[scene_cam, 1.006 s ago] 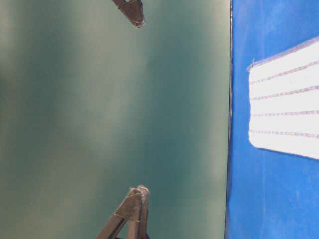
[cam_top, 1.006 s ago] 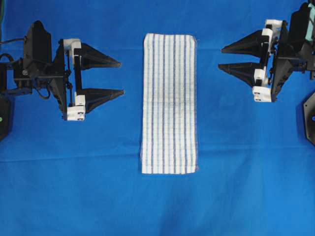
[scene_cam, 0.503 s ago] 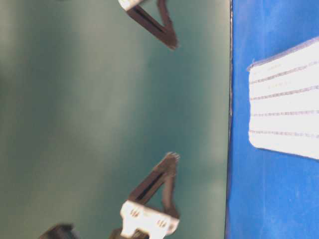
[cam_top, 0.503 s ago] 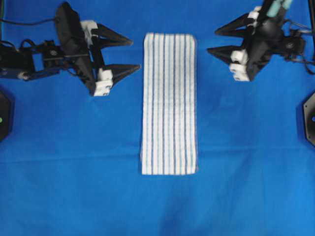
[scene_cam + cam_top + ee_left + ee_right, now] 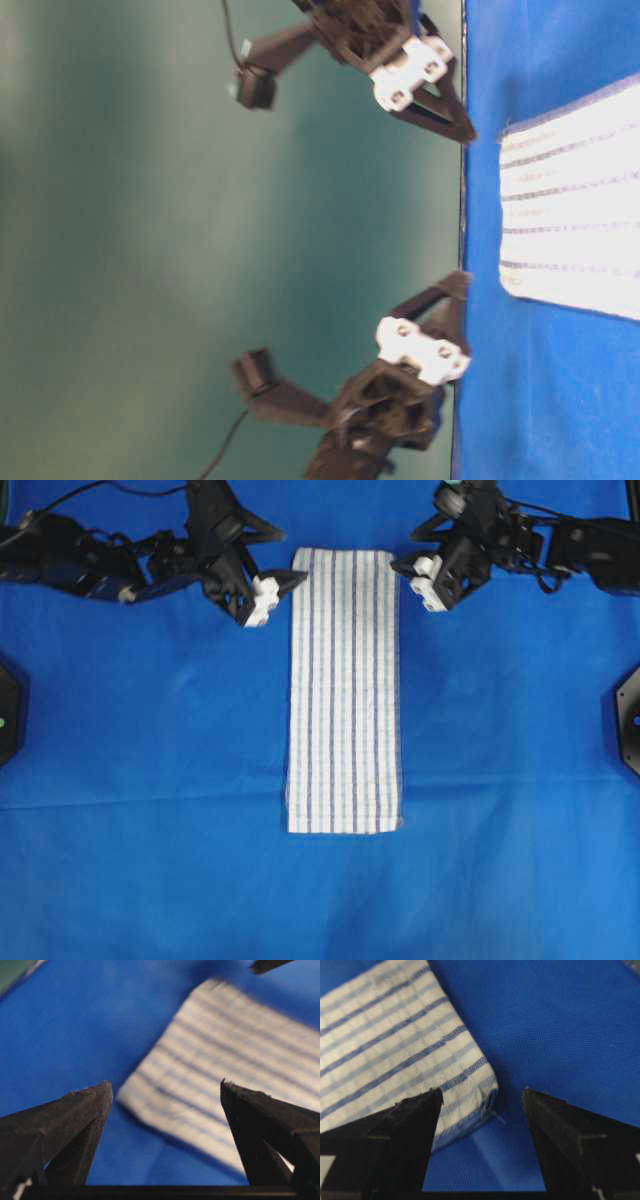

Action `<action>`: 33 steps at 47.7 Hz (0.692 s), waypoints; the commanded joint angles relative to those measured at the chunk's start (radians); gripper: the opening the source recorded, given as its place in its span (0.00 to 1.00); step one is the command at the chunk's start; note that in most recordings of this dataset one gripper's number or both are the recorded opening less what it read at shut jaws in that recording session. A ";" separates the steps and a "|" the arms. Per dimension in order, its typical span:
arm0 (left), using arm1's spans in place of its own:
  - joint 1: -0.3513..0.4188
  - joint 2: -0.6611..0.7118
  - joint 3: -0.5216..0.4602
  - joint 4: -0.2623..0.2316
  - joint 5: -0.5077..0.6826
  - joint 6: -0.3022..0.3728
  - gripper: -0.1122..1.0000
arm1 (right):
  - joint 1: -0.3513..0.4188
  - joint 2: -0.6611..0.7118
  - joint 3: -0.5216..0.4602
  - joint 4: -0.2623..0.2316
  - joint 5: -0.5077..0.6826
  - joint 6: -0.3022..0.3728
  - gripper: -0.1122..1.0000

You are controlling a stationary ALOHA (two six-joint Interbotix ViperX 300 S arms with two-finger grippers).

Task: Fold the blue towel.
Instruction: 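Grasp the top corners of the vertical strip with both grippers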

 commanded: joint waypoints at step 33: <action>0.038 0.133 -0.100 0.000 0.035 0.003 0.41 | -0.012 0.153 -0.091 -0.006 -0.012 -0.014 0.33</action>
